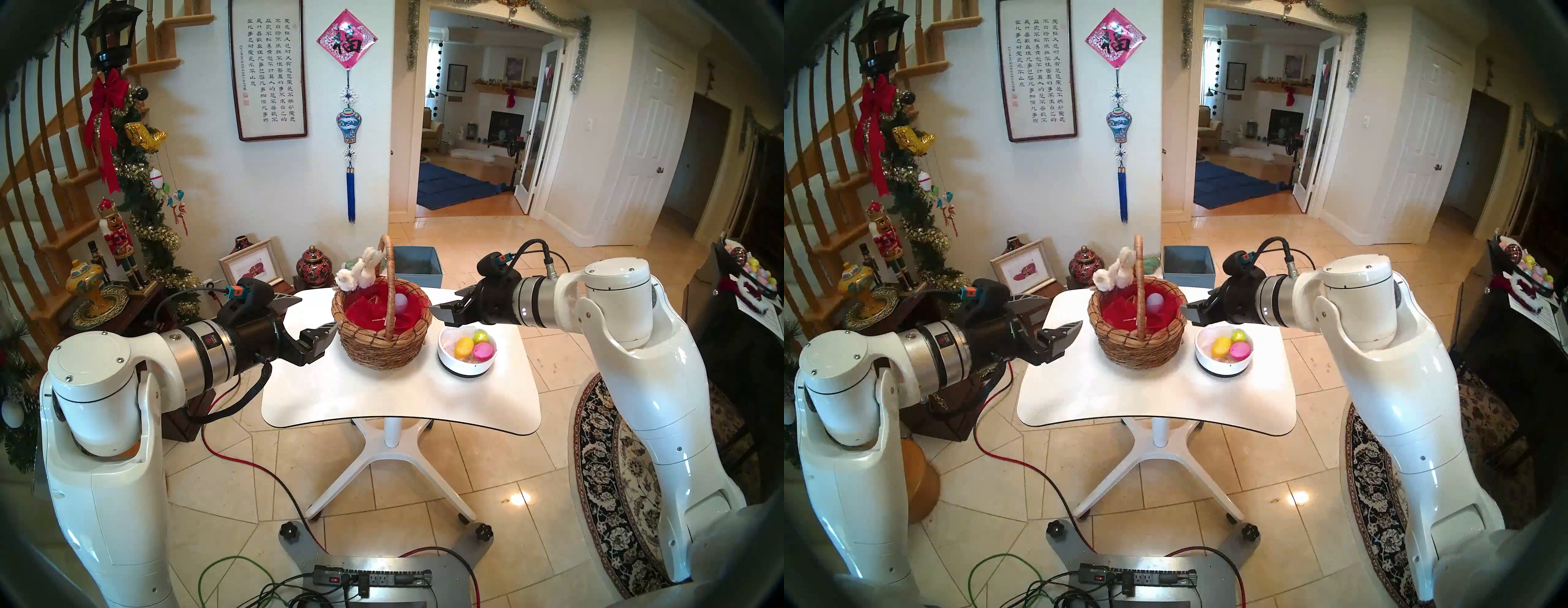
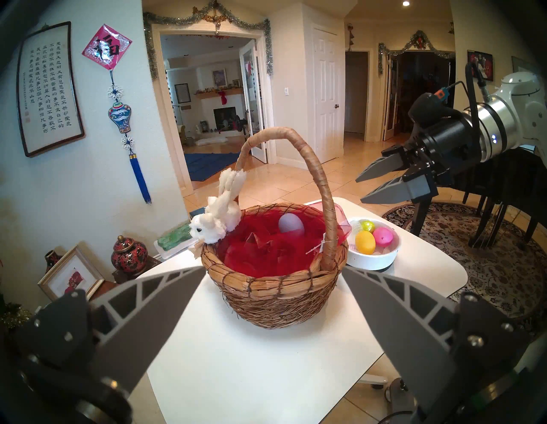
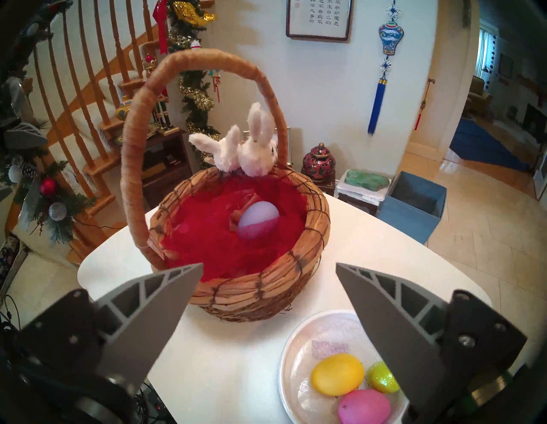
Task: Put easter egg into basket
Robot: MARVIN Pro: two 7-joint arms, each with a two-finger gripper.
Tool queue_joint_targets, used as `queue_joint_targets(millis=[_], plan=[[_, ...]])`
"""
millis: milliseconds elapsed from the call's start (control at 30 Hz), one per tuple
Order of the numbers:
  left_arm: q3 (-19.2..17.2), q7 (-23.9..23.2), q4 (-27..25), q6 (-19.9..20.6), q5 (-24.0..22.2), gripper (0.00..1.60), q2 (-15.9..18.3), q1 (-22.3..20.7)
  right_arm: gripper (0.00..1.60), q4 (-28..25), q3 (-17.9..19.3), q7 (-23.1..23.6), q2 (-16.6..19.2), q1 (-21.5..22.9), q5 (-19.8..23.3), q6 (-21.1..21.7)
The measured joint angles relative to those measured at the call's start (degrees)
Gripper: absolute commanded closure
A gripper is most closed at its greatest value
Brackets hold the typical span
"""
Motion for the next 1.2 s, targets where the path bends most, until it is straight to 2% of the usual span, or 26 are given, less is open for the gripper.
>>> queue_joint_targets(millis=[767, 1200], plan=[[0.0, -0.01, 0.0, 0.0, 0.0, 0.0, 0.0, 0.0, 0.06, -0.32, -0.71, -7.83, 0.25, -2.96, 3.06, 0.0], [0.0, -0.01, 0.0, 0.0, 0.0, 0.0, 0.0, 0.0, 0.06, -2.53, 0.57, -13.42, 1.52, -6.6, 6.97, 0.01]])
